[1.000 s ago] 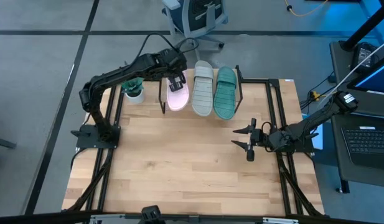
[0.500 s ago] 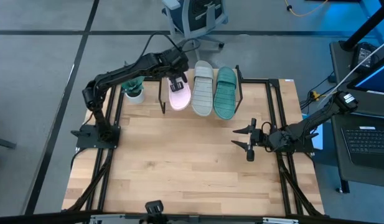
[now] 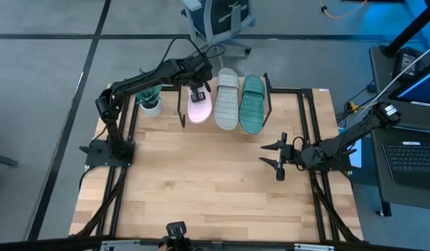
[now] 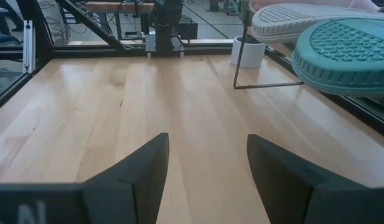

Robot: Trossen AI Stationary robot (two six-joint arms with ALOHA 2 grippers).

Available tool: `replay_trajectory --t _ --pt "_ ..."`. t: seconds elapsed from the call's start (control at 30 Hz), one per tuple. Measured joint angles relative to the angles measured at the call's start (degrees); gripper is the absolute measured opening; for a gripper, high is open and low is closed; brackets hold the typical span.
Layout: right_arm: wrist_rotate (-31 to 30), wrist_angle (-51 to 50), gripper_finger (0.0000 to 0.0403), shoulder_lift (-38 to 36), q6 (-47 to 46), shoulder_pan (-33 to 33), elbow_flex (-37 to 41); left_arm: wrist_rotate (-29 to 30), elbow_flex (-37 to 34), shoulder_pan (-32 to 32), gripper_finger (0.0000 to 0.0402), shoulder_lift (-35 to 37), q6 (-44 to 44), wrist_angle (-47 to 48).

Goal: Pick and place slides into the shelf
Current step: Put the pair of pink slides on the shelf

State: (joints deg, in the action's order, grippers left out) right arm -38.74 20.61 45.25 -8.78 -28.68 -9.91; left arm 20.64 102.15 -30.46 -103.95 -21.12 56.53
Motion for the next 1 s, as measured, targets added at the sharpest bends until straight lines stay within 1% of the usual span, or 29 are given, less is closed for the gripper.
replay_trajectory --t 0.17,0.43,0.57,0.7,0.77,1.0 --pt "0.00 0.01 0.0218 0.00 0.00 -0.01 0.00 -0.62 -0.16 -0.28 0.0002 -0.03 0.02 0.40" --pt "0.00 0.01 0.0218 0.00 0.00 -0.01 0.00 -0.35 -3.80 -0.94 0.0002 0.41 -0.11 -1.06" --pt "0.01 0.00 0.0218 0.00 0.00 -0.01 0.00 -0.07 -4.00 -1.02 0.0002 0.30 -0.67 -3.06" --pt "0.02 0.01 0.0218 0.00 0.00 -0.01 0.00 -0.36 -4.04 -1.14 0.0003 0.30 -1.57 -2.77" --pt "0.02 -0.01 0.0218 0.00 -0.01 -0.01 0.00 -0.47 -4.04 -1.14 0.0011 0.30 -1.57 -2.58" --pt "0.02 -0.31 0.0218 0.00 -0.17 -0.01 0.00 -0.40 -4.04 -0.84 0.0067 0.30 -1.49 -2.25"
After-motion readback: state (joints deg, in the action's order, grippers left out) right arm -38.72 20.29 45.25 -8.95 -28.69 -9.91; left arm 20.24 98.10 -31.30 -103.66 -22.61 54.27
